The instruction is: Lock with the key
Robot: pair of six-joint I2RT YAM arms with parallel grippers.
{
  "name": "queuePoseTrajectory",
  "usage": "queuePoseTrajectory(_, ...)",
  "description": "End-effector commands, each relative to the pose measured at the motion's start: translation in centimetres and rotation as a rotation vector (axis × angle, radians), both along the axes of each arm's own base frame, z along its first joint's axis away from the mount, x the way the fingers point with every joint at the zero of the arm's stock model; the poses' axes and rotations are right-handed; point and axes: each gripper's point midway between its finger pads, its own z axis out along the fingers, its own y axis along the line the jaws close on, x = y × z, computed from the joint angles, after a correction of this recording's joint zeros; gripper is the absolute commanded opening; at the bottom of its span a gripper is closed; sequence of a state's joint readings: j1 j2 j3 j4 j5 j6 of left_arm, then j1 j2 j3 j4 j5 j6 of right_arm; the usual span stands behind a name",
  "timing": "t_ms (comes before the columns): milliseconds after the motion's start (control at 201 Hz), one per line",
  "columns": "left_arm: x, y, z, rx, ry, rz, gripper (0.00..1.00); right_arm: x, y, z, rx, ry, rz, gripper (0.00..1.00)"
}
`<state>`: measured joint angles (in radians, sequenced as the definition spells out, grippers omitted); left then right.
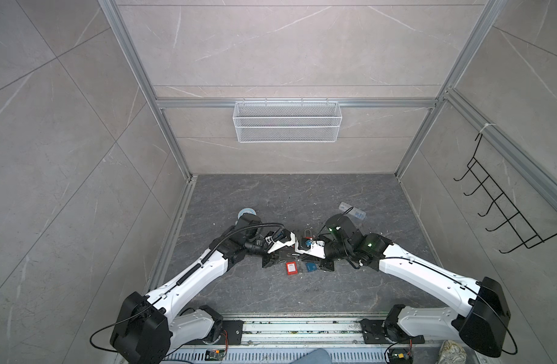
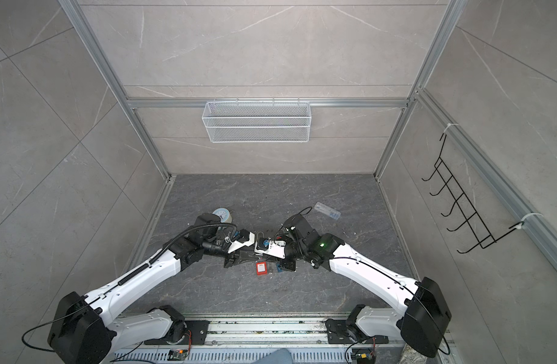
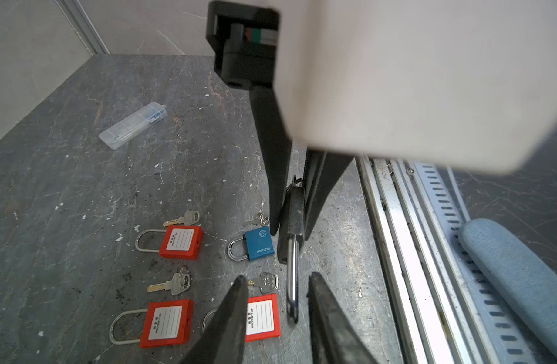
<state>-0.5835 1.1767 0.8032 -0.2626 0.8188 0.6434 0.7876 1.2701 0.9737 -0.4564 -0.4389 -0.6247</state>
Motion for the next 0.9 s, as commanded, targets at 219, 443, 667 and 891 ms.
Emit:
queuePoseTrajectory(219, -0.4, -0.1, 0.8, -0.035, -0.017, -0.036, 0.14, 0.1, 0.4, 1.0, 0.014, -0.001, 0.006, 0.04)
queuePoseTrajectory(443, -0.7, -0.5, 0.9, -0.049, 0.014, -0.069, 0.0, 0.5, 0.6, 1.0, 0.01, -0.016, -0.001, 0.02)
queuePoseTrajectory(667, -0.8, -1.0, 1.3, -0.09, 0.026, -0.098, 0.0, 0.2, 1.5, 1.9, 0.059, -0.009, 0.039, 0.0)
queuePoseTrajectory(891, -1.3, -2.0, 1.7, -0.125, -0.001, -0.133, 0.0, -0.3, 2.6, 2.5, 0.107, 0.033, 0.085, 0.0)
